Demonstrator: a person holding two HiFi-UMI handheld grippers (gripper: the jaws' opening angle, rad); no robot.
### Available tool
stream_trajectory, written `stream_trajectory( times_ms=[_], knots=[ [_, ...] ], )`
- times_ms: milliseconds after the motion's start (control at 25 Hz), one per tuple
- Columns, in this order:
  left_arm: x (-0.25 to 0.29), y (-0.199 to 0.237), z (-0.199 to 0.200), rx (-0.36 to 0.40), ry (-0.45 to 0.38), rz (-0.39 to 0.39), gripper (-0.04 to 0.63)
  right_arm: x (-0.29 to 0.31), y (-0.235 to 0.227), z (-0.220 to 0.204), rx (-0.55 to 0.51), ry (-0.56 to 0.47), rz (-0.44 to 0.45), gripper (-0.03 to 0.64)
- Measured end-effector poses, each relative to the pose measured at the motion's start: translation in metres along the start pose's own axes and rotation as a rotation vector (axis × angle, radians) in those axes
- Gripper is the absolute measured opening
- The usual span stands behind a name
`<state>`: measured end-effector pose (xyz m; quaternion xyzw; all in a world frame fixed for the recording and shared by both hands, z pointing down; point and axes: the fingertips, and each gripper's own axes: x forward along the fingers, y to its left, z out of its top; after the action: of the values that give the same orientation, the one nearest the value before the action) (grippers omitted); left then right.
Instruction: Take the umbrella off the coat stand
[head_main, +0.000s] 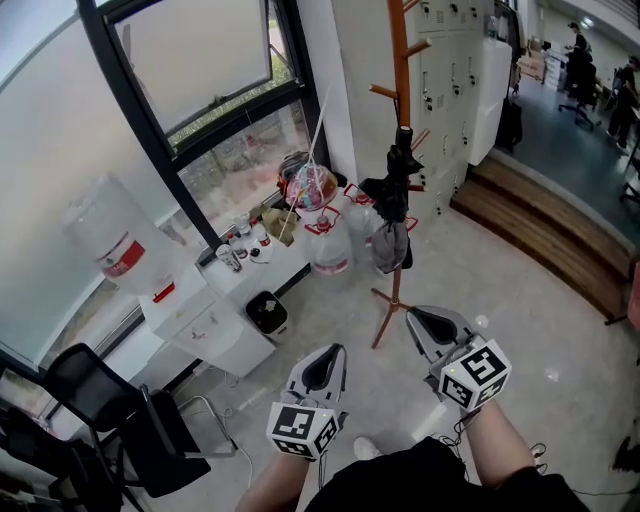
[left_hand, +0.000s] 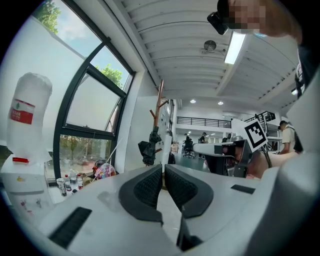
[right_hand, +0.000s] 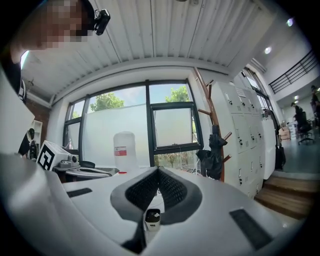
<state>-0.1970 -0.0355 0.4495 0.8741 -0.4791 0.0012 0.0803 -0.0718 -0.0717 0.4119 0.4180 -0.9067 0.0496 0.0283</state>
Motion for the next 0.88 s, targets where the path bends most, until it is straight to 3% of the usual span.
stream_trajectory(
  times_ms=[440,880],
  knots=[
    [0.004,0.009,0.009,0.0,-0.017,-0.013,0.026,0.011,-0.008,0.007,-0.001,-0.011,-0.027,0.054],
    [0.05,0.009,0.021,0.002,-0.024,0.014,0.026,0.026,-0.056,0.02,-0.006,-0.021,-0.003,0.054]
  ],
)
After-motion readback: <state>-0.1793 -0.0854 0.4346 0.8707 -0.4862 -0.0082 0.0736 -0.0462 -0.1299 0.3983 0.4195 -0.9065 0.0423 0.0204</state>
